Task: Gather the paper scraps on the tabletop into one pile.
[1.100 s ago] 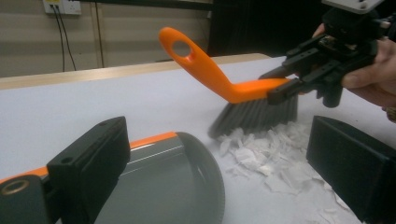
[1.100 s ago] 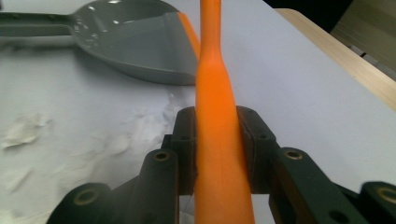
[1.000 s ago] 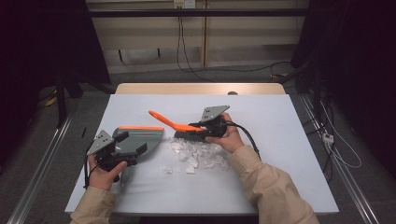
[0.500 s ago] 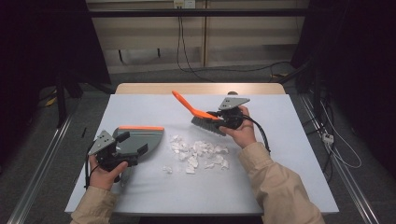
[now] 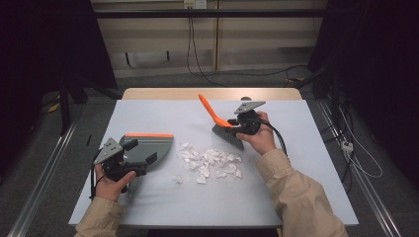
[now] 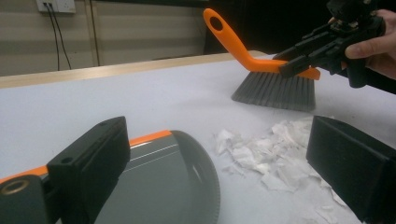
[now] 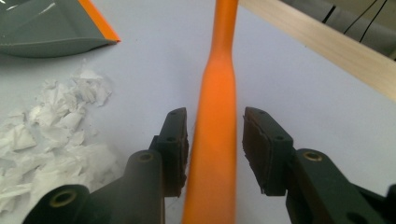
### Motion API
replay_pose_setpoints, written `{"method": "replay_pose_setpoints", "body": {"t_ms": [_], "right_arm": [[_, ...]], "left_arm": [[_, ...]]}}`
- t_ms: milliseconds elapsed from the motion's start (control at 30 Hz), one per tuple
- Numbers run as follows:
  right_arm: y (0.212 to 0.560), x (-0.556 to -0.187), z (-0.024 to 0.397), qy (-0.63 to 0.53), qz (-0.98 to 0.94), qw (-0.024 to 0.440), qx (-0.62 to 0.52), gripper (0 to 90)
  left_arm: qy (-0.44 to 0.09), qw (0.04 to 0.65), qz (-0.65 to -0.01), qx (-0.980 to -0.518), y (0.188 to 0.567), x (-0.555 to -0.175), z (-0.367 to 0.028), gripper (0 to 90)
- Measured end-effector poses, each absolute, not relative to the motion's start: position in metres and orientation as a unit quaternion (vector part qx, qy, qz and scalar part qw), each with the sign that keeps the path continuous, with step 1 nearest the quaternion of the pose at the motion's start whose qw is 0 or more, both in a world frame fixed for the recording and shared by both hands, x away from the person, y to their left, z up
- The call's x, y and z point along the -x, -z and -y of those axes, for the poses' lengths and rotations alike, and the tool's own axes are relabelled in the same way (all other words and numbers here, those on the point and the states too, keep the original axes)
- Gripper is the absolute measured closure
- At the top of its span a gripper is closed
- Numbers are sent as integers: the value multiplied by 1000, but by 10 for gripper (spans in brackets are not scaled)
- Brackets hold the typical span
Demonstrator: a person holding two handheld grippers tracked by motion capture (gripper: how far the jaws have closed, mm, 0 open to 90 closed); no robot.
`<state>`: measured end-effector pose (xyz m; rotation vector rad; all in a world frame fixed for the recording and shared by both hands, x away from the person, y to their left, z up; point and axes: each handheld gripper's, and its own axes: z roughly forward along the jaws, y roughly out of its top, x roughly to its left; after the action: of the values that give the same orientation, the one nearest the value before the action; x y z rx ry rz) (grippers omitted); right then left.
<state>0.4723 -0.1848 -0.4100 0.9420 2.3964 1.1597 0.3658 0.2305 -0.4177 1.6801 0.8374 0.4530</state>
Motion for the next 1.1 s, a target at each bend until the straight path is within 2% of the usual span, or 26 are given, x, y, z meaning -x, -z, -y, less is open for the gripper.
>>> {"method": "replay_pose_setpoints", "body": {"t_ms": [233,400,667,800,1100], "right_arm": [[406,-476,173,-357,-848,169,-355,705],[404,-476,172,-351,-837,153,-391,716],[400,-473,166,-345,-817,170,-429,719],[388,-469,169,-379,-796,181,-436,719],[367,-447,167,-433,-770,140,-447,718]], "left_arm": [[-192,570,-354,-716,418,-367,-230,59],[-193,570,-353,-717,418,-367,-230,59],[-193,572,-355,-714,417,-366,-230,59],[-194,571,-354,-714,417,-365,-231,59],[-193,570,-355,-715,417,-365,-230,59]]}}
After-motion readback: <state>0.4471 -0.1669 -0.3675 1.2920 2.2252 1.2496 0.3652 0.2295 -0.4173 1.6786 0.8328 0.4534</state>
